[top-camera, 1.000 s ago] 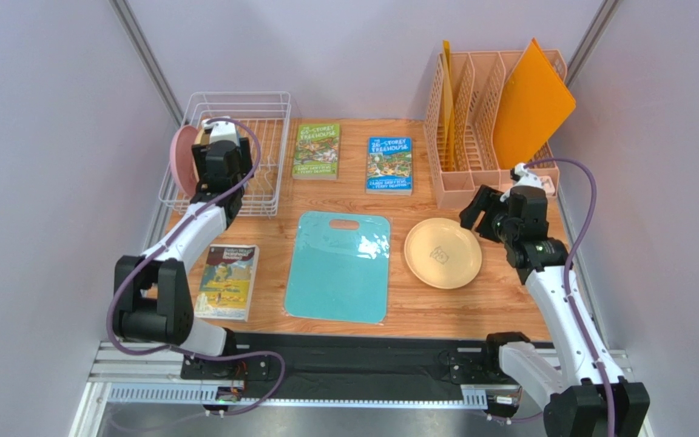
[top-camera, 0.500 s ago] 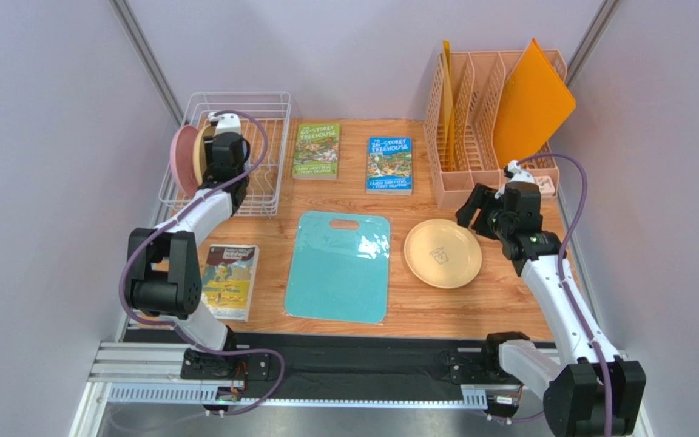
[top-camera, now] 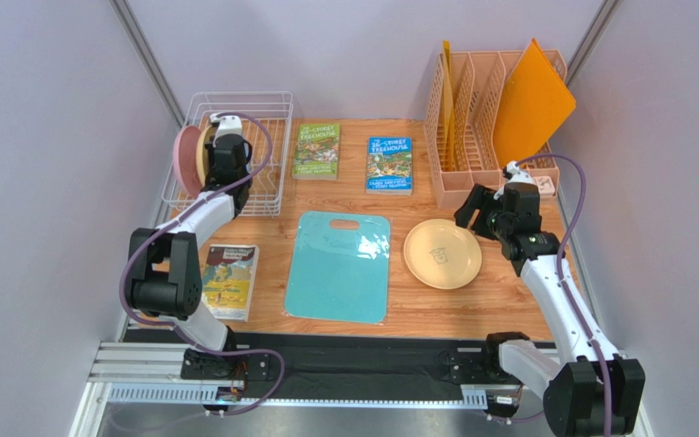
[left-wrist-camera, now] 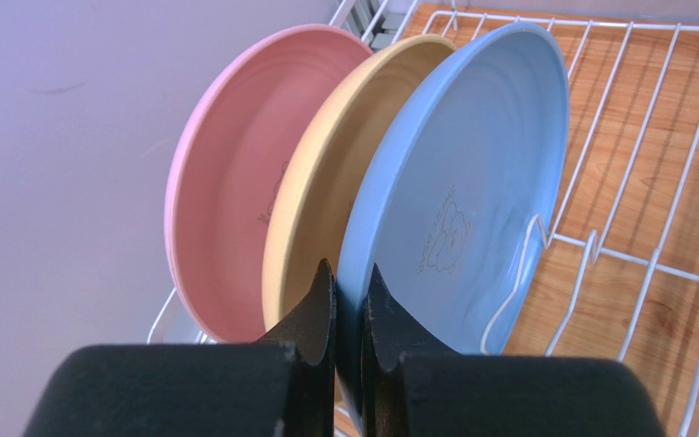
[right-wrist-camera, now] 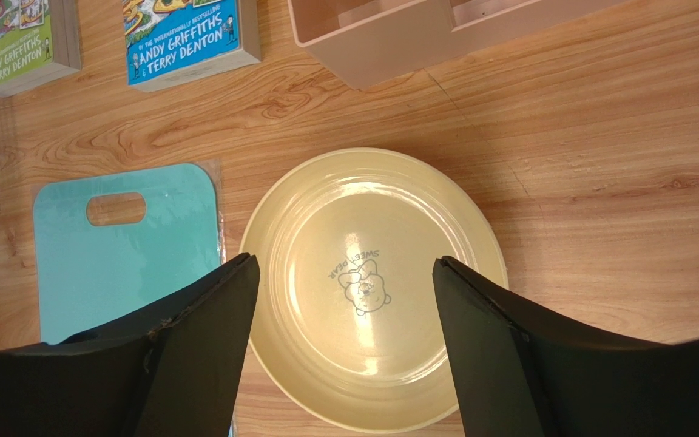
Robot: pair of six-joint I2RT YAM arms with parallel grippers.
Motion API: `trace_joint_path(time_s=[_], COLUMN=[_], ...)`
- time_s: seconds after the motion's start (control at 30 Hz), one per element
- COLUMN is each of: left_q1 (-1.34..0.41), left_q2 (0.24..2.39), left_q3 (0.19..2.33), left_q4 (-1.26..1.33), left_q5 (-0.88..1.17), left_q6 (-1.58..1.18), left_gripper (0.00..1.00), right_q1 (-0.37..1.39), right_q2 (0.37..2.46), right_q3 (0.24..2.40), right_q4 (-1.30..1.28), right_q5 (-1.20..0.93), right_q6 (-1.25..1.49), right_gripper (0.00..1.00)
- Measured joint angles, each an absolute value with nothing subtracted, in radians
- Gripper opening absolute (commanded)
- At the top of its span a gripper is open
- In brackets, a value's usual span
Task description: Unload the plates from the dish rack
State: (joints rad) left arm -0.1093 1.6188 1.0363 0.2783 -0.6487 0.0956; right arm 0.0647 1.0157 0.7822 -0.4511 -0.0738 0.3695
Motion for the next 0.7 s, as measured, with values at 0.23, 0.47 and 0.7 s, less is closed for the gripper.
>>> trace_joint_path(time_s=[0.23,0.47,0.7], left_q1=[-0.196,-0.285,-0.337], left_q2=[1.619,1.639,1.512], left_q3=[1.010,1.009,0.992], left_q4=[0.403,0.635,0.550], left_q5=[-0.773,-0.935,-0.970], left_q6=[0.233,0.479,0.488], left_gripper=[0.00,0.00,0.00], right_q1=[0.065,0.065,0.065], right_q2=[1.016,1.016,0.984], right_q3=[0.782,0.782,0.782], right_q4=[-0.451,-0.452,-0.459], right_q5=[-0.080,-0.080,-0.092], right_q6=[0.369,0.369,0.368], right_gripper=[0.77,0.77,0.77])
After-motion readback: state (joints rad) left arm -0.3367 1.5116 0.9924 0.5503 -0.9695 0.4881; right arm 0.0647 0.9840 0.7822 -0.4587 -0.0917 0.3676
